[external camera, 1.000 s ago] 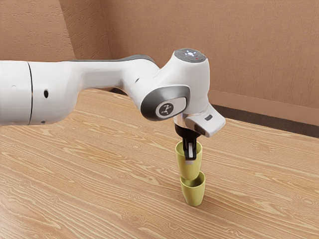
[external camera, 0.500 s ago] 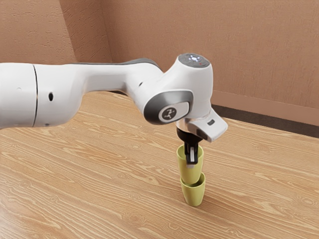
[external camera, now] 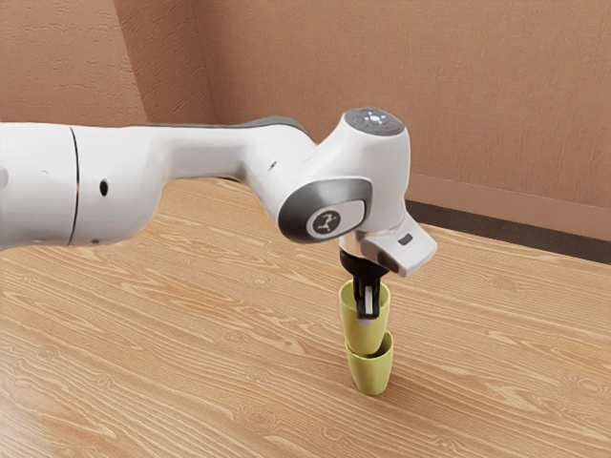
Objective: Place the left cup onto the right cup
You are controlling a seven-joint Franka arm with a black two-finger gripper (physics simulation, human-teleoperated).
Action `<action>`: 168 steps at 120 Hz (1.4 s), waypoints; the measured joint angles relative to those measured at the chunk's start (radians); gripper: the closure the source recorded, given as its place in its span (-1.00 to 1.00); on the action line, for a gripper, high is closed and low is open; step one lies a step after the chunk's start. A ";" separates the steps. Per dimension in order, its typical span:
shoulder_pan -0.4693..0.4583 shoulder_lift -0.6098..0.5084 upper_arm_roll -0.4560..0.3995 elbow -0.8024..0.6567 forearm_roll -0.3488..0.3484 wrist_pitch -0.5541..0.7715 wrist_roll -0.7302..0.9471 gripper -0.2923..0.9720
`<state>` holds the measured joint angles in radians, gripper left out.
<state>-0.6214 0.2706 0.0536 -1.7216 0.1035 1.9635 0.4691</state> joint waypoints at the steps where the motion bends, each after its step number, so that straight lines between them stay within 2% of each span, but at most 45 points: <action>1: 0.000 0.000 0.000 0.000 0.000 0.000 0.000 0.71; 67: 0.000 0.012 0.000 0.000 -0.002 0.018 -0.001 0.68; 79: 0.000 0.013 0.000 -0.001 -0.004 0.024 0.001 0.47; 98: 0.000 0.013 0.000 -0.001 -0.007 0.040 0.005 -0.02; 112: 0.000 0.013 0.000 -0.001 -0.008 0.046 0.006 -0.24; 135: 0.000 0.013 0.000 0.000 -0.010 0.051 0.007 -0.42; 168: 0.001 0.008 0.000 -0.001 -0.020 0.053 0.008 -0.50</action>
<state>-0.6203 0.2787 0.0537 -1.7228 0.0831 2.0164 0.4773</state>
